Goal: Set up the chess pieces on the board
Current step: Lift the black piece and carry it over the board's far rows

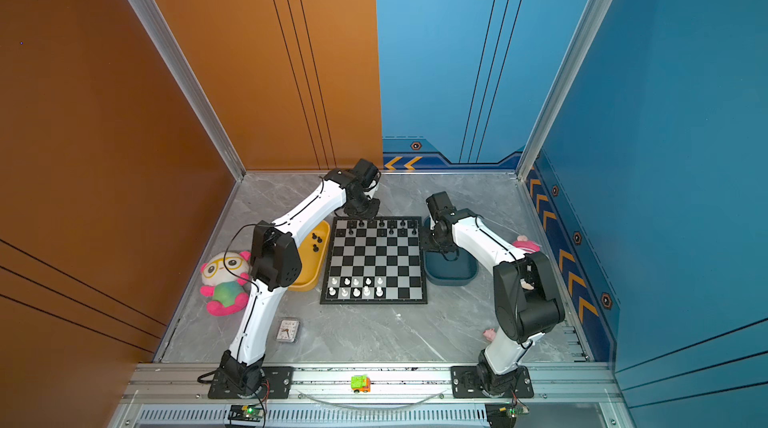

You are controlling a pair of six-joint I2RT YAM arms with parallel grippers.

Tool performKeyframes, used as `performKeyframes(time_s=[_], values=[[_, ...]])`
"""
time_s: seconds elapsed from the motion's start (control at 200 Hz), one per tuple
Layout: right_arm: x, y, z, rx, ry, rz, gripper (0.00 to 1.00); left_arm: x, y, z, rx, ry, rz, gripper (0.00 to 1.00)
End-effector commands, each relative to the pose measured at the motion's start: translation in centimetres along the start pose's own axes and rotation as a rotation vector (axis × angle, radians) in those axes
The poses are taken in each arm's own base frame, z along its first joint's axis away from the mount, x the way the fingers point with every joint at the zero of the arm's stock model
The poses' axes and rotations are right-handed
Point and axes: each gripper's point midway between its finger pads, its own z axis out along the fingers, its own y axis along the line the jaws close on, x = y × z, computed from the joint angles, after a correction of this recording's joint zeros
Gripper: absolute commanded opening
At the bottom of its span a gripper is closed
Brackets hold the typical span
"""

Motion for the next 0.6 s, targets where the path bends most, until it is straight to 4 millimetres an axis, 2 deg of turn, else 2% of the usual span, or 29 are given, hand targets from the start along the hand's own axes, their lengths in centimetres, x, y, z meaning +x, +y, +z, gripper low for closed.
performKeyframes(time_s=[0.0, 0.591], values=[[0.5, -0.3, 1.0, -0.005, 0.022, 0.026, 0.3, -0.2, 0.5, 0.8, -0.021, 0.013, 0.01, 0.04], [0.6, -0.6, 1.1, -0.003, 0.029, 0.036, 0.3, -0.3, 1.0, 3.5, -0.029, 0.038, 0.0, 0.05]])
